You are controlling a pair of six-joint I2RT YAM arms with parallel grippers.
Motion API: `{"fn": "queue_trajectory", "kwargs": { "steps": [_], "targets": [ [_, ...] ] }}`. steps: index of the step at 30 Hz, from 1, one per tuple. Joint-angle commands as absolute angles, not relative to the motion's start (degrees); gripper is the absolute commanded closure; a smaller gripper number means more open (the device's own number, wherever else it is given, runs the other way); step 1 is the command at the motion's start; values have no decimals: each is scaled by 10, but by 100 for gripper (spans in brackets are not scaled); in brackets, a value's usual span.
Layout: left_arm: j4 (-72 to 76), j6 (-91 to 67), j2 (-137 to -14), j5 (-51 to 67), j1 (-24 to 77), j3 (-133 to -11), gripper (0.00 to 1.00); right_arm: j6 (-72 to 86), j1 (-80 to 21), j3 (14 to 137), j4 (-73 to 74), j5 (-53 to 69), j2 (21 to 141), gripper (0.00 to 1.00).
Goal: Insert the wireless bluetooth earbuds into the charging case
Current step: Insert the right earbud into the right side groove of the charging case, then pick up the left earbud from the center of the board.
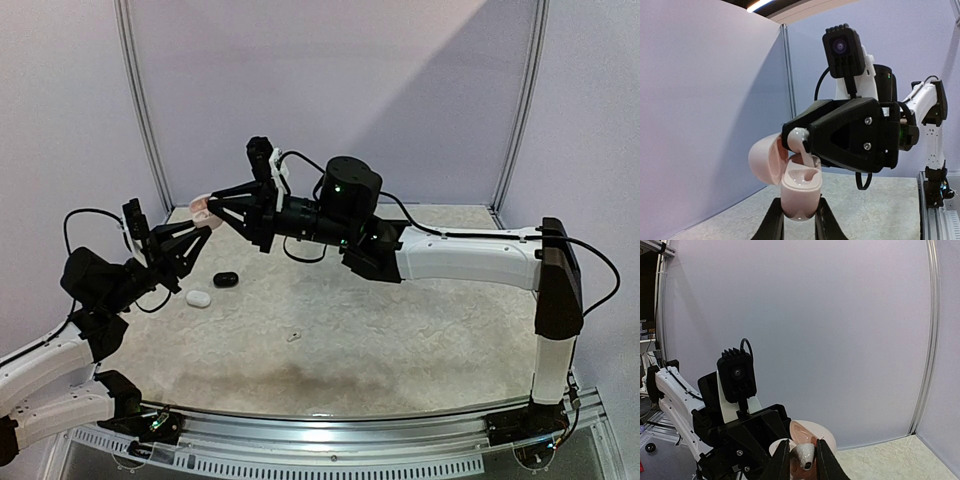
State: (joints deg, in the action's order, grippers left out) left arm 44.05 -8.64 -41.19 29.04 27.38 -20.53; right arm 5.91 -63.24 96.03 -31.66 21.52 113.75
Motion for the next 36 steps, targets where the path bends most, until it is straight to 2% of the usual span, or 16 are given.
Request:
{"fn": "queue_trajectory", "kwargs": {
  "steps": [1, 6, 21, 29, 36],
  "targets": [
    [453, -76, -407, 303, 282, -219, 100, 52, -628, 948, -287, 200, 1145, 79],
    [449, -75, -410, 306, 282, -219, 100, 43, -628, 952, -277, 193, 1142, 76],
    [429, -83, -412, 300, 282, -216, 100, 6, -628, 961, -234, 169, 1122, 52],
    [403, -95, -410, 267, 281, -213, 100, -20, -625, 959, -198, 176, 1084, 46],
    [374, -101, -404, 233, 279, -202, 100, -4, -606, 977, -97, 172, 1020, 42]
  ]
}}
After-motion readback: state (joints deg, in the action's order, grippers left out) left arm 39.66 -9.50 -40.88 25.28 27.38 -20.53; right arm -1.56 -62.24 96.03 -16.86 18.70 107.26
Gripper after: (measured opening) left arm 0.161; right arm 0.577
